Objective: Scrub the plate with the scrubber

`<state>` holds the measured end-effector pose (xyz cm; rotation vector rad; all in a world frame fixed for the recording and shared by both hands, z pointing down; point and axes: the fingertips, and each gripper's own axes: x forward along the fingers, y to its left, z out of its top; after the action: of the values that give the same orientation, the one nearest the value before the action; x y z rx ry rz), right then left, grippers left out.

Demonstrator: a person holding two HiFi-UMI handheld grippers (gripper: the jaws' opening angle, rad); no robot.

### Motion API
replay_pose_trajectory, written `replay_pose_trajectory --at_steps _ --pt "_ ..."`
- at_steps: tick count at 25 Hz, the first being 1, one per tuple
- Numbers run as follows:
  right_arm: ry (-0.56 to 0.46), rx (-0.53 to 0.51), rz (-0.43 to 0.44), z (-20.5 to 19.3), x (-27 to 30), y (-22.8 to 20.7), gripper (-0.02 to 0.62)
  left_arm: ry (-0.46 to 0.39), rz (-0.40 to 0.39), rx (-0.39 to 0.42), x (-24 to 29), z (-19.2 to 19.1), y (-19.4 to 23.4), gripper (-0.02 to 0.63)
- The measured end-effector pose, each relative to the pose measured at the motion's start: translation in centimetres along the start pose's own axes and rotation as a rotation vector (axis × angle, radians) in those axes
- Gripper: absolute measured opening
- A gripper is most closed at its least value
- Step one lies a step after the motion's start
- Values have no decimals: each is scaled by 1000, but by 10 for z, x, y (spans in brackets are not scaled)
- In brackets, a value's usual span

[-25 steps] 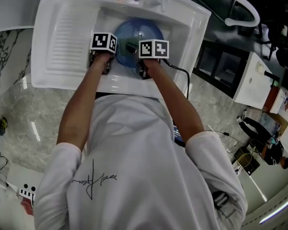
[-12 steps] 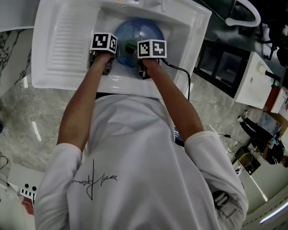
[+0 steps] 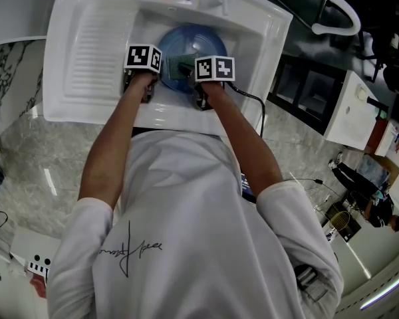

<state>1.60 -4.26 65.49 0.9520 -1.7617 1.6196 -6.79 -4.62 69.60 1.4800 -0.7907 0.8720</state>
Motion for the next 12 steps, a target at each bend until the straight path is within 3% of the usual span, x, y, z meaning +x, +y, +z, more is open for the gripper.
replay_pose_trajectory --at_steps 12 --pt "11 -8 -9 -2 -11 -12 75 -1 0 1 0 0 0 83"
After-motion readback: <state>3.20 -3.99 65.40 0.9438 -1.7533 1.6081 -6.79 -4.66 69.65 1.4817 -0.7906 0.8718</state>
